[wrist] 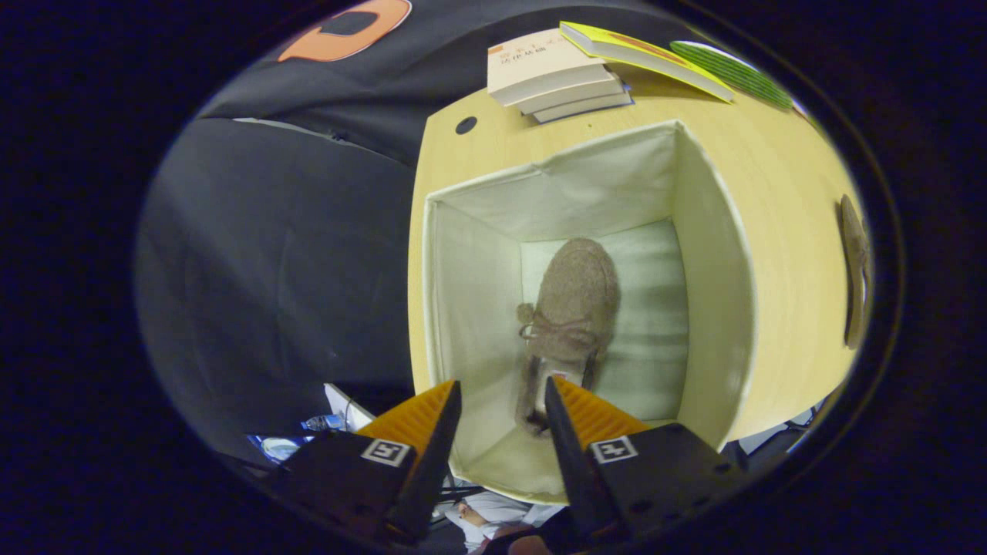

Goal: Open the storage box then place both shoes into the box .Put the left shoe in first, then the right shoe, with the right side of both shoes facing outward in a uniform manner.

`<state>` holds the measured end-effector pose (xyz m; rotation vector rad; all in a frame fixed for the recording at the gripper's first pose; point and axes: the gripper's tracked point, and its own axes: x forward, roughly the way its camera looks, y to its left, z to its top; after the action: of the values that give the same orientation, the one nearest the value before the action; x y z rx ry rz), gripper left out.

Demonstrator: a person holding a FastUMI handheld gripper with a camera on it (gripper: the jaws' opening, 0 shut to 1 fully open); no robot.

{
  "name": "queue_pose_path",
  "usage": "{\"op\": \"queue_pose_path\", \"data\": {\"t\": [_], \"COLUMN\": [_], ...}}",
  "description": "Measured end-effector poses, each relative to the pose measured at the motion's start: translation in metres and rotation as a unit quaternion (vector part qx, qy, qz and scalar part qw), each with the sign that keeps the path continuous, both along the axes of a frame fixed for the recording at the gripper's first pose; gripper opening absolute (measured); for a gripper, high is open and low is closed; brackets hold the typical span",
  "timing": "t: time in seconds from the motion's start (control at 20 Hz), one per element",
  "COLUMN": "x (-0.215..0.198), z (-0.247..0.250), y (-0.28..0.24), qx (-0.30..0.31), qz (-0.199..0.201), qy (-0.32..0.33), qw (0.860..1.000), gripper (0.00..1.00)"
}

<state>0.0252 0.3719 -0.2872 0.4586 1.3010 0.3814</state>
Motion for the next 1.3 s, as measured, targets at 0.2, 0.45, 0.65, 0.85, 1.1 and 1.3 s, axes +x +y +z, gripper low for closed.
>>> {"op": "queue_pose_path", "data": {"t": [0.2,0.45,0.65,0.85,1.1,1.3], "x": [0.005,-0.002,0.002,0.004,-0.004,-0.017], "z": [0.026,0.065,0.096,0.121,0.128,0.105], "y": [-0.021,-0.061,-0.107,-0.175,-0.278,-0.373], "qx": [-0.029,-0.067,-0.104,-0.129,-0.156,-0.173], "qz": [0.009,0.002,-0.005,-0.027,-0.055,-0.073], "qy": [-0.065,-0.132,-0.197,-0.232,-0.249,-0.221], "qw": [0.997,0.989,0.975,0.964,0.954,0.957], "gripper": [0.91,0.93,0.95,0.96,0.96,0.96]}}
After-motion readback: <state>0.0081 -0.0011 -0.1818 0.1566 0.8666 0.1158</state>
